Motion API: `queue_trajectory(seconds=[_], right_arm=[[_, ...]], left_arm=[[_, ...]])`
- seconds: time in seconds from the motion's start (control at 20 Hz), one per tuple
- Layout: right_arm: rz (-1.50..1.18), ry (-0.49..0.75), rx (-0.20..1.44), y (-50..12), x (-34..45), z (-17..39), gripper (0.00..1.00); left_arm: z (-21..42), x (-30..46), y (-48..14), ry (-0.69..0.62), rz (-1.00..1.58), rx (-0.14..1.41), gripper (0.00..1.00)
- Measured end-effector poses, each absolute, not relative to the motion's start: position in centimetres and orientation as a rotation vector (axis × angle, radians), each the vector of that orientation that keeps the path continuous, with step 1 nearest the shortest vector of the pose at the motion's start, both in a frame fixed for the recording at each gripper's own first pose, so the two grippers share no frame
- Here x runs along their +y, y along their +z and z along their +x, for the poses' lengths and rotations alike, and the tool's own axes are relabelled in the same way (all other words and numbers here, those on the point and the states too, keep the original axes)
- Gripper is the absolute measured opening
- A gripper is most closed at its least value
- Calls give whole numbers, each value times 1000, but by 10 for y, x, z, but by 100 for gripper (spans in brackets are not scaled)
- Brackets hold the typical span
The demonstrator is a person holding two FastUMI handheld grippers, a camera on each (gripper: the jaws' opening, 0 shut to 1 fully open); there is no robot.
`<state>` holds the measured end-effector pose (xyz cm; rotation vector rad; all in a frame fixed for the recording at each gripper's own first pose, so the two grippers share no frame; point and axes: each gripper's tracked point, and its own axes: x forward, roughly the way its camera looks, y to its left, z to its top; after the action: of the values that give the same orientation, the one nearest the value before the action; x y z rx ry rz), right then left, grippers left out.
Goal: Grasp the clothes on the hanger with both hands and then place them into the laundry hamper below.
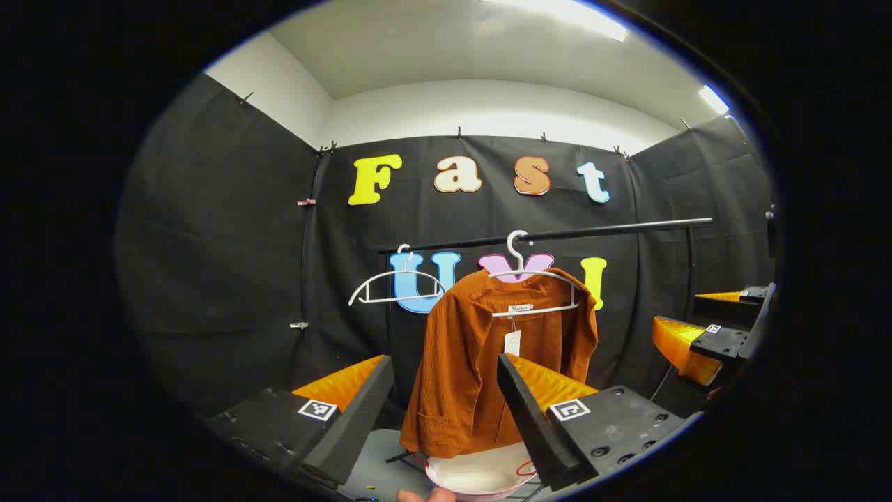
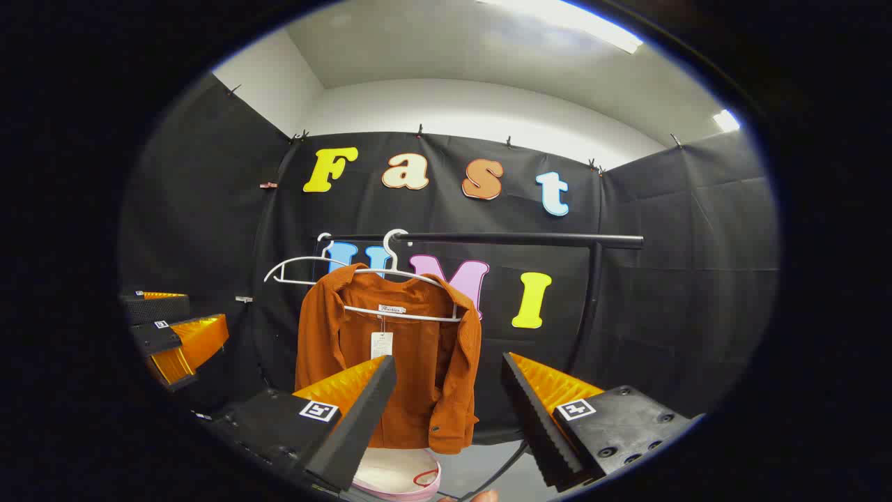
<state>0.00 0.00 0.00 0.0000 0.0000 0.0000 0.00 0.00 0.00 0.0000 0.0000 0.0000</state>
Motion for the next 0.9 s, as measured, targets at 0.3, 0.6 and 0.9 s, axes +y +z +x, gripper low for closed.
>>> queue_trajectory(seconds=[0.3,0.6,0.9], right_arm=[[-12,-3,0,-2,-1,0,98],[-14,-3,6,-4,-3,6,98],[-17,5,3,-6,-2,12,98]], left_arm=[[2,-1,-2,-2,-1,2,95],[6,-2,-7,-2,2,12,95],[18,-4,-11,-1,-6,16,95]])
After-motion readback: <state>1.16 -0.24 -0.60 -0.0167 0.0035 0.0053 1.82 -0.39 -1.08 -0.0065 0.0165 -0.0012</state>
